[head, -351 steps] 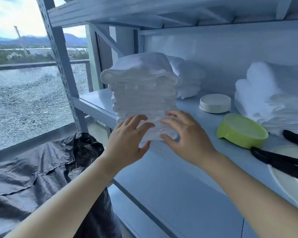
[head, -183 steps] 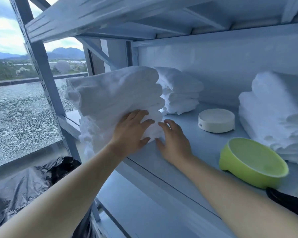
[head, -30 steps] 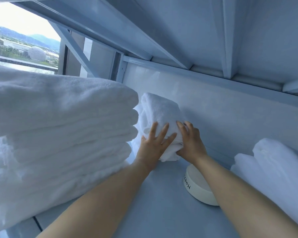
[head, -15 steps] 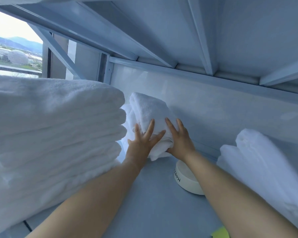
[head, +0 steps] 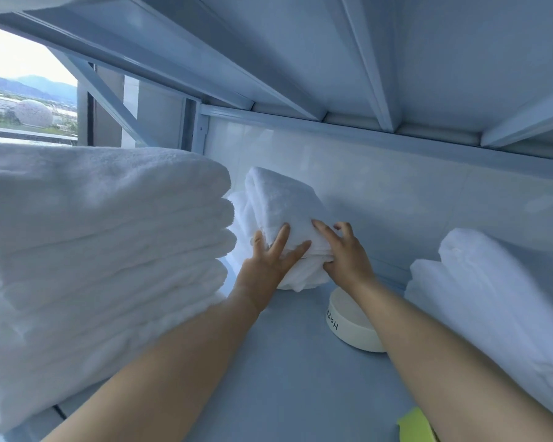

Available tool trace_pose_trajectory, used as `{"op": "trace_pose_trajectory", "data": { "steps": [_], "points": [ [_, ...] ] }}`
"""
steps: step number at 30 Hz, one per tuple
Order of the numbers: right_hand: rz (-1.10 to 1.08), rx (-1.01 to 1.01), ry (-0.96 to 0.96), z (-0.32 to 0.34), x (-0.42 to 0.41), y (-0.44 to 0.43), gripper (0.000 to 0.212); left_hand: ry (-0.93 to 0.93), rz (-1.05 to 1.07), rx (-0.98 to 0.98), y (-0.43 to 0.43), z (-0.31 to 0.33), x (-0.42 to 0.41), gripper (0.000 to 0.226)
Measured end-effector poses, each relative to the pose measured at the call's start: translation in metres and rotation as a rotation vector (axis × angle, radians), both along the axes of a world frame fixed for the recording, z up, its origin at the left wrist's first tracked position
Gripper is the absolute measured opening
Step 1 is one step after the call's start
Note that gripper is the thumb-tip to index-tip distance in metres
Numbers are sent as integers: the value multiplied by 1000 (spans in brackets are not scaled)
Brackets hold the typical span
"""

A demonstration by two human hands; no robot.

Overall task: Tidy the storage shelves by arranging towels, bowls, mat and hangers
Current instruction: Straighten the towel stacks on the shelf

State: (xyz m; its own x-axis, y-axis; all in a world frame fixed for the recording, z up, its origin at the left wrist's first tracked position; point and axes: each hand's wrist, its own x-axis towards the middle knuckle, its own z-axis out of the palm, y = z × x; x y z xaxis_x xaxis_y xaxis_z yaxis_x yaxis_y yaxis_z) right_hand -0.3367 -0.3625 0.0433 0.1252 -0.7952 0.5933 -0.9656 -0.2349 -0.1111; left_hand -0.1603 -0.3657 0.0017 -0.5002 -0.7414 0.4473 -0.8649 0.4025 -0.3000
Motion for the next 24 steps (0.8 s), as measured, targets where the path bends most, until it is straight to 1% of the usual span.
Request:
{"op": "trace_pose_trajectory", "data": {
  "steps": [2, 4, 6, 7, 9, 11, 14, 16, 19, 22, 24],
  "points": [
    [0, -13, 6, 1, -2, 11, 81, 13, 0, 11, 15, 1, 1, 96],
    [-6, -32, 20, 3, -6, 25, 81, 25, 26, -113, 29, 0, 4, 100],
    [-25, -46, 35, 2, -9, 38, 80, 40, 15, -212, 46, 6, 9, 94],
    [-33, -49, 40, 1, -9, 44, 79, 61, -13, -226, 50, 8, 12, 91],
    [-49, -54, 48, 0, -5, 52, 77, 131, -52, -122, 42, 2, 14, 96],
    [-58, -54, 62, 1, 1, 55, 75, 136, -28, -28, 30, -1, 13, 98],
    [-60, -4, 84, 9, 9, 51, 70, 197, 68, -25, 19, -2, 11, 100],
    [-73, 27, 77, 13, 12, 47, 69, 159, 161, -82, 16, 1, 8, 104],
    [-89, 36, 80, 13, 12, 43, 74, 102, 251, -152, 17, 4, 1, 108],
    [-51, 30, 109, 4, 11, 41, 80, 32, 259, -233, 19, -1, -8, 103],
    [-16, 65, 90, -1, 11, 40, 84, 8, 237, -204, 17, -5, -12, 96]
  ]
}}
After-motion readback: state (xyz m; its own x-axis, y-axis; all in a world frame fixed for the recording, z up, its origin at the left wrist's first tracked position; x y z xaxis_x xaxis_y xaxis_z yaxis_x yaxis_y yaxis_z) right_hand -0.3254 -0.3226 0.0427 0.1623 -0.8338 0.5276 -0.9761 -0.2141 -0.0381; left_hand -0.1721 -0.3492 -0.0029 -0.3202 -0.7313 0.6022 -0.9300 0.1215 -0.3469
